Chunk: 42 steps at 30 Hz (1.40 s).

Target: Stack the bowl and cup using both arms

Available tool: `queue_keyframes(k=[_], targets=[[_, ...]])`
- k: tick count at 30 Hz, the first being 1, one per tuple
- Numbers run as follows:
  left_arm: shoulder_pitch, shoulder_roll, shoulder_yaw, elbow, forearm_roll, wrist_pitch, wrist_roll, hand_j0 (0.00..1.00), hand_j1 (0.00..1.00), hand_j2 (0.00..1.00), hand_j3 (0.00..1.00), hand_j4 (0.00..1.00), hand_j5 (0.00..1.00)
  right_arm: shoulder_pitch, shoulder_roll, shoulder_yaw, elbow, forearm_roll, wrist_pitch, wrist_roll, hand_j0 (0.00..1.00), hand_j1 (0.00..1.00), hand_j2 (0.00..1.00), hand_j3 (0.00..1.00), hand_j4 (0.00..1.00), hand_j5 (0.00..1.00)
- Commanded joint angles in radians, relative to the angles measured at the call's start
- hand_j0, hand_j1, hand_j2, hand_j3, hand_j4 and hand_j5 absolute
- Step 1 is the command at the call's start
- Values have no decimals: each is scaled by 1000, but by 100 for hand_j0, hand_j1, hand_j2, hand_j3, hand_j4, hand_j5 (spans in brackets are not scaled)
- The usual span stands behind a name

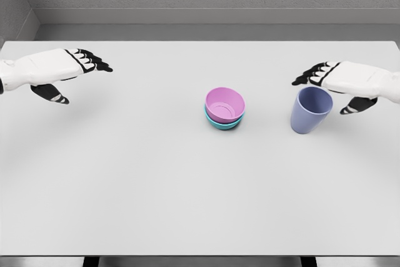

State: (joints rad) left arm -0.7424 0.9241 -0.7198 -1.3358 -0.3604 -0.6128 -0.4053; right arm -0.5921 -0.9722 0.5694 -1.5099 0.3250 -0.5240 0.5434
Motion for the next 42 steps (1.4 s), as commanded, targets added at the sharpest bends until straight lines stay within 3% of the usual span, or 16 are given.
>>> queue_keyframes(k=[1,7,11,31,32,35,37,42], targets=[[0,2,2,0,8,2,2,100,100,100,100,100,100,0,7,9,0,-4,2,0,100,100,100,100,100,100],[0,1,3,0,6,2,0,100,100,100,100,100,100,-2,9,15,2,-4,2,0,100,100,100,100,100,100],[0,1,-1,0,6,2,0,100,100,100,100,100,100,-51,27,73,39,-4,2,0,100,100,100,100,100,100],[2,4,6,-8,8,2,2,100,100,100,100,100,100,-52,27,104,42,-3,2,0,100,100,100,100,100,100],[2,4,5,-8,8,2,2,100,100,100,100,100,100,-51,27,104,42,-3,2,9,98,98,98,98,98,98],[2,4,6,-8,9,2,2,100,100,100,100,100,100,-51,27,106,40,3,1,30,76,76,76,76,76,76],[2,4,5,-8,9,2,2,100,100,100,100,100,100,-51,27,106,40,5,1,30,71,71,71,71,71,71],[2,4,5,-8,9,2,2,100,100,100,100,100,100,-51,27,104,39,5,1,30,70,70,70,70,70,70]])
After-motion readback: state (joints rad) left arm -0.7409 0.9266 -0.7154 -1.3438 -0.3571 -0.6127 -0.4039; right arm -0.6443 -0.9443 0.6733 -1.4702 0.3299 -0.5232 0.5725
